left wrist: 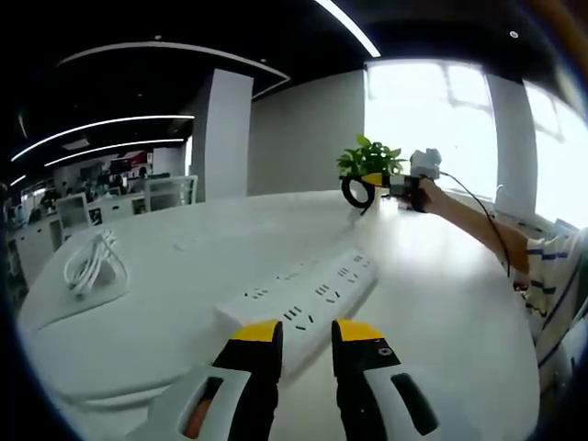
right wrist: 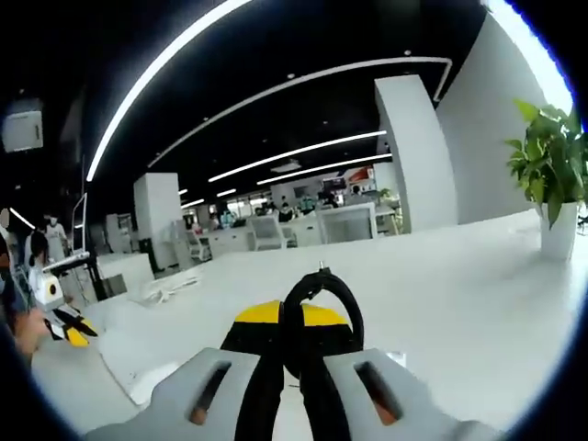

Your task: Straighten the power strip on the desk, plug the charger into it

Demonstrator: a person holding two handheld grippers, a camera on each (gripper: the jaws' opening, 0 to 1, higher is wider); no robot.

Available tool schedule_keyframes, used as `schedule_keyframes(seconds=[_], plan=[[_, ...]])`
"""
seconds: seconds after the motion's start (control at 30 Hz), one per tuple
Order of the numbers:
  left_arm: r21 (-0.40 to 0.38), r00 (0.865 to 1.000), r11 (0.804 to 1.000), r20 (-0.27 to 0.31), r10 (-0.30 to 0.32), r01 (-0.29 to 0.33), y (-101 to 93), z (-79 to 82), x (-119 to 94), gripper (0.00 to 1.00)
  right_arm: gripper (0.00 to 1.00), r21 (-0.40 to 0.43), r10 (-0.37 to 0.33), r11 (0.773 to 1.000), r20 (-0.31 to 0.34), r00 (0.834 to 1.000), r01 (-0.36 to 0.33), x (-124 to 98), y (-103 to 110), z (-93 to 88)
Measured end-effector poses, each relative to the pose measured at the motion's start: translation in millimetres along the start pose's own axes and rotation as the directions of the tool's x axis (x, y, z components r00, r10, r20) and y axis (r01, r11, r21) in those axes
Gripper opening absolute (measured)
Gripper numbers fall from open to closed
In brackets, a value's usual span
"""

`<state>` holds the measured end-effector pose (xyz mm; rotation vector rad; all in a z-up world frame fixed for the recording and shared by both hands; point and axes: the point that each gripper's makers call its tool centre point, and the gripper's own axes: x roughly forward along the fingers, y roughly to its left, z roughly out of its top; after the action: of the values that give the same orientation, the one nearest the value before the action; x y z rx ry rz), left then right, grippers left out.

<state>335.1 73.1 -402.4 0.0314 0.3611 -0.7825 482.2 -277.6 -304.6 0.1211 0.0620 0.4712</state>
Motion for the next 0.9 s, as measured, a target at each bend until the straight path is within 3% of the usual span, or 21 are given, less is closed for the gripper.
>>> schedule_keyframes(seconds=[0.53,0.9], plan=[[0.014,1.000,1.000,0.005,0.020,-0.020,3.8,1.9,0,0.22,0.02,0.038,-0.024,0.999,0.109,0.994,0.020,-8,-13,30.3],[0.024,1.000,0.999,0.012,0.027,-0.027,5.2,3.4,0,0.22,0.02,0.066,0.010,0.998,0.142,0.990,-0.020,-14,7,37.3]])
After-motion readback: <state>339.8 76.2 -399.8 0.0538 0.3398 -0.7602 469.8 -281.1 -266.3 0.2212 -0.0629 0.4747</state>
